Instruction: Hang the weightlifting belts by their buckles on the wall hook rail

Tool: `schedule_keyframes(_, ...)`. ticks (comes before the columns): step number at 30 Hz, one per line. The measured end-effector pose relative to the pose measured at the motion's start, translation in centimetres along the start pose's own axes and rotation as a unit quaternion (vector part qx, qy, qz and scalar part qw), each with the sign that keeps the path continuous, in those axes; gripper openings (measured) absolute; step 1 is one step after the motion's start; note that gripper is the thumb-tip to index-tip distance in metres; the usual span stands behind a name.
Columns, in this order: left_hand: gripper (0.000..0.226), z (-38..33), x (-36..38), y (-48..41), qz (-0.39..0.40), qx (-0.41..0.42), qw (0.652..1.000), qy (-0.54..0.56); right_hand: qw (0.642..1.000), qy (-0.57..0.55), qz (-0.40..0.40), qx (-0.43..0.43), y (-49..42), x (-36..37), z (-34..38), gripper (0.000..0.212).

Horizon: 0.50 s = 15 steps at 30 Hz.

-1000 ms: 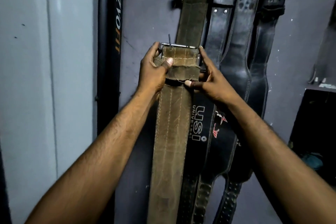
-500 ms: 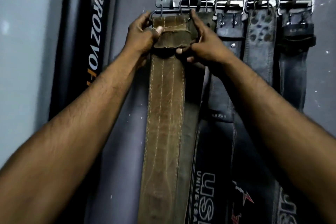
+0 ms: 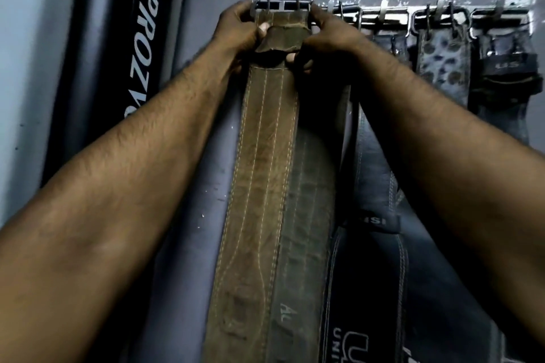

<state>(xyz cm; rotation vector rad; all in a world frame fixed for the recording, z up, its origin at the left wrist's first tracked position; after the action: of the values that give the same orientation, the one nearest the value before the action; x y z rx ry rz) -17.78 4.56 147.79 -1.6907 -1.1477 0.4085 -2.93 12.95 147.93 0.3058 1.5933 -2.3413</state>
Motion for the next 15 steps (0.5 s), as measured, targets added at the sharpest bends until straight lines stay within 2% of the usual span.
schedule_keyframes(2, 0.041, 1.1, -0.2, 0.2, -0.007, 0.01, 1.0, 0.003, 0.998, 0.05, -0.013, -0.037, 0.4, 0.7, -0.2, 0.073)
schedule_keyframes(5, 0.039, 2.6, -0.6, 0.9, -0.019, -0.015, 1.0, -0.011, 0.995, 0.086, -0.033, -0.04, 1.1, 1.7, -1.5, 0.083)
schedule_keyframes(7, 0.075, 3.1, -0.5, 1.9, -0.04, -0.037, 0.998, -0.025, 0.997, 0.068, -0.032, -0.037, 2.2, 2.0, -2.1, 0.089)
schedule_keyframes(8, 0.083, 3.3, -0.2, 2.7, -0.048, -0.041, 0.998, -0.028, 0.997, 0.064, -0.031, -0.033, 2.8, 2.1, -2.3, 0.093)
schedule_keyframes(12, 0.072, 3.2, -0.1, 9.2, -0.098, 0.021, 0.992, -0.072, 0.996, 0.08, -0.043, -0.013, 6.4, 3.4, -3.6, 0.102)
schedule_keyframes(15, 0.064, 5.6, -0.3, 14.5, -0.062, 0.037, 0.989, -0.126, 0.996, 0.079, -0.034, 0.007, 9.3, 4.1, -4.5, 0.081)
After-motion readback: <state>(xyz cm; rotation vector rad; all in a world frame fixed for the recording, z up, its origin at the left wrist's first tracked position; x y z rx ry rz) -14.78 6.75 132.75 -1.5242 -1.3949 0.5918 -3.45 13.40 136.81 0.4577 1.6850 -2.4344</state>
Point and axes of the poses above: each hand's wrist, its own y-axis away from the middle knuckle, its own x-axis out of the palm, z = x × y, the point moved 2 cm from there along -y, towards the middle knuckle, and after that the axes turned 10 degrees about -z, right-handed, at the moved point
